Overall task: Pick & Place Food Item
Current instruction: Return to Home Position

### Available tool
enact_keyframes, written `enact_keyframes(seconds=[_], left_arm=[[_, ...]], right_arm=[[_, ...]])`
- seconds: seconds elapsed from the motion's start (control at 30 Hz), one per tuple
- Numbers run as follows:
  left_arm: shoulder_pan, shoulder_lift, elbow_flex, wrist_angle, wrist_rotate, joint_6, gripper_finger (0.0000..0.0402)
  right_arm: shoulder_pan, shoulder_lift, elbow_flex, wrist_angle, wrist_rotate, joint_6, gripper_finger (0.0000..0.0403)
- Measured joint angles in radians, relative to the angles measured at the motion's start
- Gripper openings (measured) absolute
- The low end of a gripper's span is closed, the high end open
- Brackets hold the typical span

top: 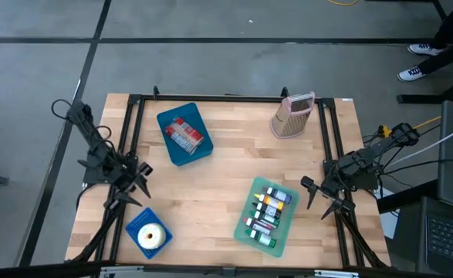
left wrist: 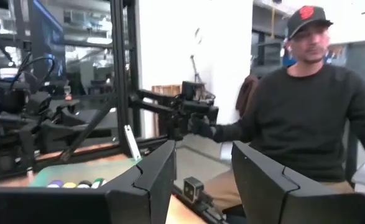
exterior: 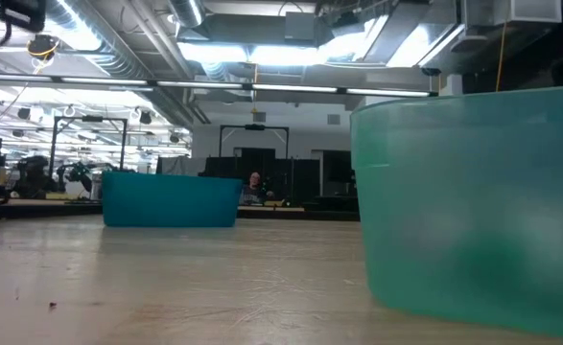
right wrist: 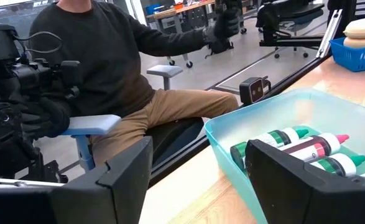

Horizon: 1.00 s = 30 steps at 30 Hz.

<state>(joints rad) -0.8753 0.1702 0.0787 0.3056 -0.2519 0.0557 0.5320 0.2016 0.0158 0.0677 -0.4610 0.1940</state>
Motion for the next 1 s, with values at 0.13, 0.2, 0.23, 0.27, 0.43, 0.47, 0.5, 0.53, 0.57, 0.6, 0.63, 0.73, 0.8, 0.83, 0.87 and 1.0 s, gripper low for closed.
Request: enact_keyframes(seconds=[0.13,0.2,0.23,0.27,0.43,0.47,0.5,0.53,0.57,0.6,0.63,0.73,0.8,0.83,0.87,1.0], left_arm=[[0.000,-0.077,-0.069,0.000,0.026,-0.031,0.0154],[0.000,-0.094,-0.070,-0.014,0.011,-0.055,0.0157],[0.000,-0.102,-0.070,-0.028,0.007,-0.056,0.0157],[0.000,-0.109,-0.070,-0.042,0.012,-0.054,0.0157],[0.000,-0.121,-0.070,-0.142,0.026,-0.071,0.0153],[0.000,-0.126,-0.070,-0.159,0.026,-0.074,0.0152],[0.000,-0.135,-0.070,-0.187,0.026,-0.079,0.0152],[0.000,-0.149,-0.070,-0.215,0.029,-0.081,0.0151],[0.000,-0.169,-0.070,-0.238,0.038,-0.085,0.0151],[0.000,-0.169,-0.069,-0.251,0.043,-0.095,0.0151],[0.000,-0.168,-0.069,-0.264,0.054,-0.097,0.0151],[0.000,-0.170,-0.069,-0.273,0.117,-0.099,0.0152],[0.000,-0.170,-0.069,-0.280,0.154,-0.093,0.0154],[0.000,-0.169,-0.069,-0.285,0.174,-0.091,0.0155],[0.000,-0.167,-0.069,-0.288,0.189,-0.091,0.0155],[0.000,-0.155,-0.069,-0.289,0.200,-0.087,0.0152]], right_arm=[[0.000,0.000,0.000,0.000,-0.001,0.000,0.0254],[0.000,0.000,0.000,0.001,-0.004,-0.005,0.0254],[0.000,0.000,0.000,0.001,-0.006,-0.012,0.0254],[0.000,0.000,0.000,0.001,-0.009,-0.018,0.0254],[0.000,0.000,0.000,0.001,-0.029,-0.019,0.0254],[0.000,0.000,0.000,0.002,-0.029,-0.019,0.0254],[0.000,0.000,0.000,0.002,-0.029,-0.019,0.0254],[0.000,0.000,0.000,0.002,-0.029,-0.019,0.0254],[0.000,0.000,0.000,0.002,-0.029,-0.019,0.0254],[0.000,0.000,0.000,0.001,-0.029,-0.019,0.0254],[0.000,0.000,0.000,0.002,-0.029,-0.019,0.0254],[0.000,0.000,0.000,0.002,-0.028,-0.019,0.0254],[0.000,0.000,0.000,0.002,-0.028,-0.019,0.0254],[0.000,0.000,0.000,0.002,-0.025,-0.019,0.0254],[0.000,0.002,0.000,0.002,-0.026,-0.019,0.0254],[0.000,0.005,0.000,0.002,-0.025,-0.029,0.0254]])
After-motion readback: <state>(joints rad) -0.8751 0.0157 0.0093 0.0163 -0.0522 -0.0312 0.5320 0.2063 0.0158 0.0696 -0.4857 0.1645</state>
